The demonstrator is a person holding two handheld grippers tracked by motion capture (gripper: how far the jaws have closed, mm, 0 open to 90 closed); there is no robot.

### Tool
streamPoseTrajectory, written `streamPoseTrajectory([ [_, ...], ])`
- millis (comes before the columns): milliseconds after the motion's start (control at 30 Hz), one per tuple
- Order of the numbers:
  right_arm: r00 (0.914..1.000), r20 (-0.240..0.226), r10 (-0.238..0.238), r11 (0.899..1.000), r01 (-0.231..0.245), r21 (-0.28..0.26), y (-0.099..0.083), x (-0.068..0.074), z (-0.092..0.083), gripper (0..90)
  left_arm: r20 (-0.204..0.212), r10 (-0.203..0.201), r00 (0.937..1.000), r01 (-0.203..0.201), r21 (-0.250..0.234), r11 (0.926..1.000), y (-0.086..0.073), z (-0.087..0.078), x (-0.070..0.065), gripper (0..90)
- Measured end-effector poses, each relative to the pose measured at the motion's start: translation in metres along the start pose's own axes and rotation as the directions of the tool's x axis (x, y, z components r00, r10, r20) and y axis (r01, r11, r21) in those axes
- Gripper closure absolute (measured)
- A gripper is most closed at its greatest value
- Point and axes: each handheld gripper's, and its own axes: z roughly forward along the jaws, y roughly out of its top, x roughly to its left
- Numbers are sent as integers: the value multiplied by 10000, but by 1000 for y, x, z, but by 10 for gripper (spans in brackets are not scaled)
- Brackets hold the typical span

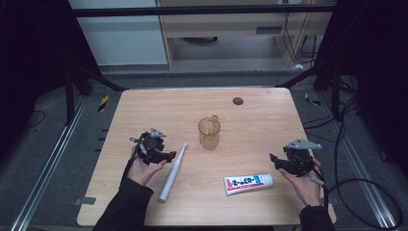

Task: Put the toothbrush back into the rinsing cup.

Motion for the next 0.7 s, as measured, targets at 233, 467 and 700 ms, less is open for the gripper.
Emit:
streamPoseTrajectory([
  [233, 9999, -113, -68, 9999, 69, 157, -1, 3, 3, 408, 133, 142, 9998, -150, 615, 9980, -3, 9, -6, 473],
  [467, 9993, -123, -366, 9985, 371, 395, -2, 7, 7, 409, 93, 550, 9984, -557, 1341, 9894, -7, 20, -12, 490],
  [700, 9991, -195, -365, 9985, 373, 397, -1, 7, 6, 416, 90, 585, 9982, -592, 1458, 9875, -9, 27, -17, 502],
])
